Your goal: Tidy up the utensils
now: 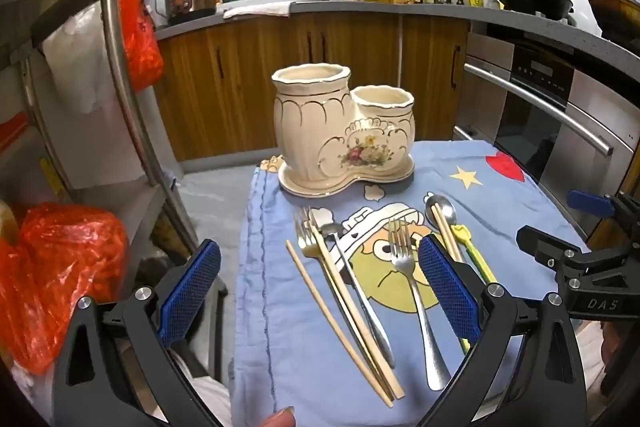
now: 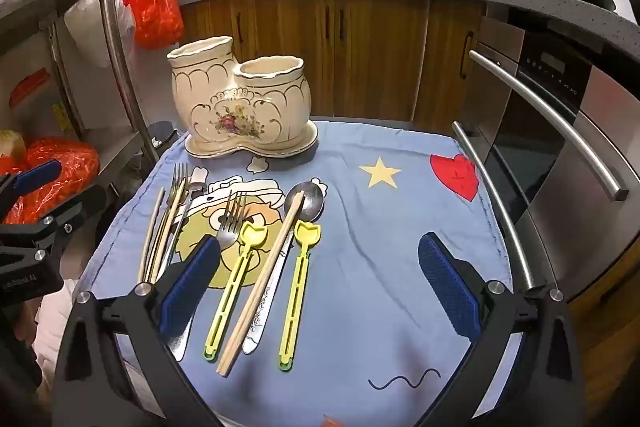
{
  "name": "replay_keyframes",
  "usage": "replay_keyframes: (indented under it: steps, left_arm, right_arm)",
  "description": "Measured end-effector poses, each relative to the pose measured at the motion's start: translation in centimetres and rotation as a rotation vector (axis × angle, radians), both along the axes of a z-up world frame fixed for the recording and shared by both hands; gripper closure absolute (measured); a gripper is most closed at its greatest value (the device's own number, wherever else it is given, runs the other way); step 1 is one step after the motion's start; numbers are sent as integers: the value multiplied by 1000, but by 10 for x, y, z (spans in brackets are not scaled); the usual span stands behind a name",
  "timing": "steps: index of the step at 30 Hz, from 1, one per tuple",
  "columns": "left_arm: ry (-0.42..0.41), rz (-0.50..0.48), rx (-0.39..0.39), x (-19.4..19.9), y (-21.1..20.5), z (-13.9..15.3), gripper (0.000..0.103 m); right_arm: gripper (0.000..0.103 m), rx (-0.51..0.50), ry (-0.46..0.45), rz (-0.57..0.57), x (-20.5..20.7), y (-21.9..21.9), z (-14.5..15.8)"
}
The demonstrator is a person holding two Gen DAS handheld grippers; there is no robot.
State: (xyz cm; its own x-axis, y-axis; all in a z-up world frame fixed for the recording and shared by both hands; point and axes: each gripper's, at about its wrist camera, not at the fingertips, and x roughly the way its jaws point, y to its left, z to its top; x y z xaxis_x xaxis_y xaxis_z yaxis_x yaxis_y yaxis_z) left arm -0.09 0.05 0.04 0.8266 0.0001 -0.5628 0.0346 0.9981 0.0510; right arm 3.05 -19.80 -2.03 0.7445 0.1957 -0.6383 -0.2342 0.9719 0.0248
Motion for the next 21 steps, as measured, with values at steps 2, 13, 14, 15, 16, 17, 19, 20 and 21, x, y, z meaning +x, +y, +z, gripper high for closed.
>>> replay_keyframes:
  steps: [2,13,14,15,16,17,19,20,21]
  left_arm:
    - [1,-1,-4,4,2,-6,5]
    - [24,1,-3,9,3,-7,5]
    - [26,2,-3,10,2,-7,5]
    - [28,3,-4,10,1,-6,5]
    - [29,4,-3,11,1,-6,5]
    - [29,5,-3,11,1,-6,5]
    - [31,3,-3,11,2,-6,5]
    - [33,2,-1,11,2,-7,5]
    - [32,3,0,10,2,-7,5]
  right_arm:
    - [5,3,-1,1,1,0,-1]
    - [5,12,6,14,6,-4,-9]
    - [5,4,11,10,7,3,-8]
    - [5,2,13,11,7,4,-8]
    - [5,2,13,11,7,5,-9]
    - [5,1,12,12,7,5,-9]
    - [5,0,12,12,6,6,-9]
    - [5,0,13,13,5,6,-9]
    - [5,-1,13,14,5,6,-9]
